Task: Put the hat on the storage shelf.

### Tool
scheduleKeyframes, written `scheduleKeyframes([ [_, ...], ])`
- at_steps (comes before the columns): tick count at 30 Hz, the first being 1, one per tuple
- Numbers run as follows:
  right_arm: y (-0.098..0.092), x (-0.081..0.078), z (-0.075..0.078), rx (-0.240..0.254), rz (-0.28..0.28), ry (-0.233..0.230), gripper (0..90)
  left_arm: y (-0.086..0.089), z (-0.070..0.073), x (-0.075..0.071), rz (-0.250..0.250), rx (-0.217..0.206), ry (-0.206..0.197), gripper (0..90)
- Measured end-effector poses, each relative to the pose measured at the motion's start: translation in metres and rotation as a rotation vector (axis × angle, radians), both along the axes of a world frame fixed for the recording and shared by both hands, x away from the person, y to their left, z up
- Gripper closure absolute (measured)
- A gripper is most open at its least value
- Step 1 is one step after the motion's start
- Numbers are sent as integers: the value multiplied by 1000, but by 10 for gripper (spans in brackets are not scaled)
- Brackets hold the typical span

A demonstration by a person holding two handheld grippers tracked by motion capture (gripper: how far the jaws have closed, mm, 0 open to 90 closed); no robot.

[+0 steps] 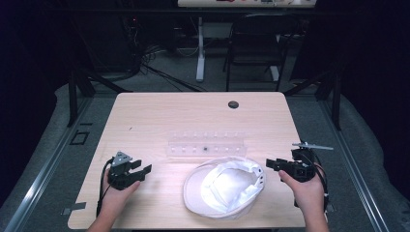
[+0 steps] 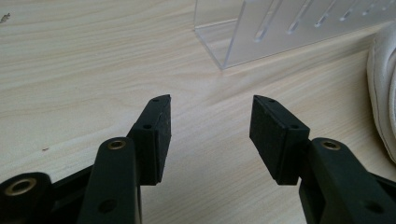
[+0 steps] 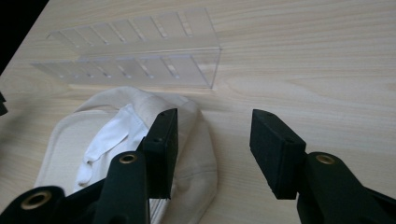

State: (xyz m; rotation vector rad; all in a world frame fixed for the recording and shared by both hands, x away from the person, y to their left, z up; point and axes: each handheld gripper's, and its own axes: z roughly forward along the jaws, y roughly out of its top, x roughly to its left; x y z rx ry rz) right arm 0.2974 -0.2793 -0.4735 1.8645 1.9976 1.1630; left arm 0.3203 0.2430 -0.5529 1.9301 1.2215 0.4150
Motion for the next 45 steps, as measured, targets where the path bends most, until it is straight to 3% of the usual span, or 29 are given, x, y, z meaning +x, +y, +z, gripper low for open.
scheduleKeyframes([
  [7,5,-2,5,59,41,21,517,0,1,0,-3,-5,-2,488],
  [13,12,-5,10,70,85,57,529,-2,1,-1,-9,-3,-1,487],
  [20,24,-6,10,10,104,84,526,-3,1,-2,-20,6,1,487],
  [28,31,-5,6,-6,125,132,529,-6,1,-1,-31,13,2,487],
  [36,33,-2,-3,-52,106,163,523,-8,0,-1,-30,10,-2,486],
  [45,37,4,-19,-41,88,237,592,-8,-1,-1,-35,16,3,486],
])
